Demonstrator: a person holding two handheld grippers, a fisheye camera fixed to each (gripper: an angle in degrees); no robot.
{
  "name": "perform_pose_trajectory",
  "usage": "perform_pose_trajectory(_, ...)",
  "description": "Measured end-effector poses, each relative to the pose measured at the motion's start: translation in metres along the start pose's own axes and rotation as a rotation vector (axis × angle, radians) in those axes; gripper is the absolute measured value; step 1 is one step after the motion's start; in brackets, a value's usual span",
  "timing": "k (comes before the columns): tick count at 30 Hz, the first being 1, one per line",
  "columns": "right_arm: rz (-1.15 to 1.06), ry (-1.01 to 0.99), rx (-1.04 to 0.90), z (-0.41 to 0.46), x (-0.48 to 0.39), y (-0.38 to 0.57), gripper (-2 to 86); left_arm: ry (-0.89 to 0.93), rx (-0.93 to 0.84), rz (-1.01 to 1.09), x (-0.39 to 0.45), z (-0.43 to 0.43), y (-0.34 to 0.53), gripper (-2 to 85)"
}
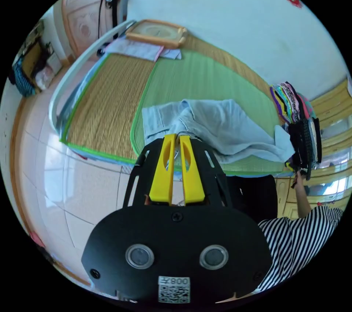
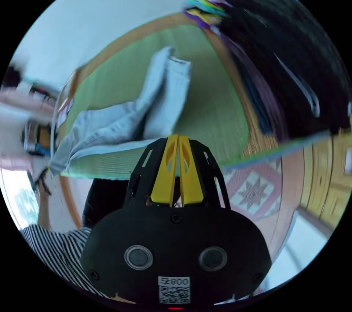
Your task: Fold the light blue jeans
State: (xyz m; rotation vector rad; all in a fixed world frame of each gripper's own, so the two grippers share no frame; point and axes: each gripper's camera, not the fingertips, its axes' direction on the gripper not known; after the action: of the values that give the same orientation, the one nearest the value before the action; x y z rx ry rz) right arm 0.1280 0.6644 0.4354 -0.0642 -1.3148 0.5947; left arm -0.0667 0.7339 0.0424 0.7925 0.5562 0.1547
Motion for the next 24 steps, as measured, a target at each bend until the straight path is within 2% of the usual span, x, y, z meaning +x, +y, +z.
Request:
perform_pose_trajectory(1, 0.058, -0.012, -0.028, 0.008, 0.019, 0.007, 0.1, 0.026, -0.017, -0.051, -0.010, 0.006, 0.008, 1.9)
perform_pose_trajectory(2, 0.164, -0.106, -0.093, 0.023, 0.057, 0.021, 0.2, 0.057, -0.020, -0.093, -0.019, 0.008, 0.015, 1.9)
perform_pose_trajectory(4, 0.254, -0.196, -0.065, 0.026, 0.093, 0.042, 0.5, 0.105, -0.012, -0.130, -0.028, 0.004, 0.021, 2.0)
perform_pose_trajectory(7, 0.217, -0.205, -0.024, 0.018, 0.106, 0.052, 1.5, 0.110, -0.013, -0.136, -0.034, -0.008, 0.021, 2.1)
perform_pose_trajectory(13, 0.033, -0.301, 0.007, 0.016, 0.084, 0.012, 6.3, 0.078, 0.010, -0.129, -0.042, -0.047, 0.018, 2.2)
perform_pose_trajectory(17, 0.008, -0.342, -0.011, 0.029, 0.086, -0.012, 8.0, 0.257, 0.065, -0.117, -0.045, -0.067, 0.023, 4.0)
perform_pose_trajectory(24, 0.064, -0.401, -0.015, 0.038, 0.127, -0.015, 8.1, 0.479, -0.029, -0.179, -0.052, -0.035, 0.004, 7.8)
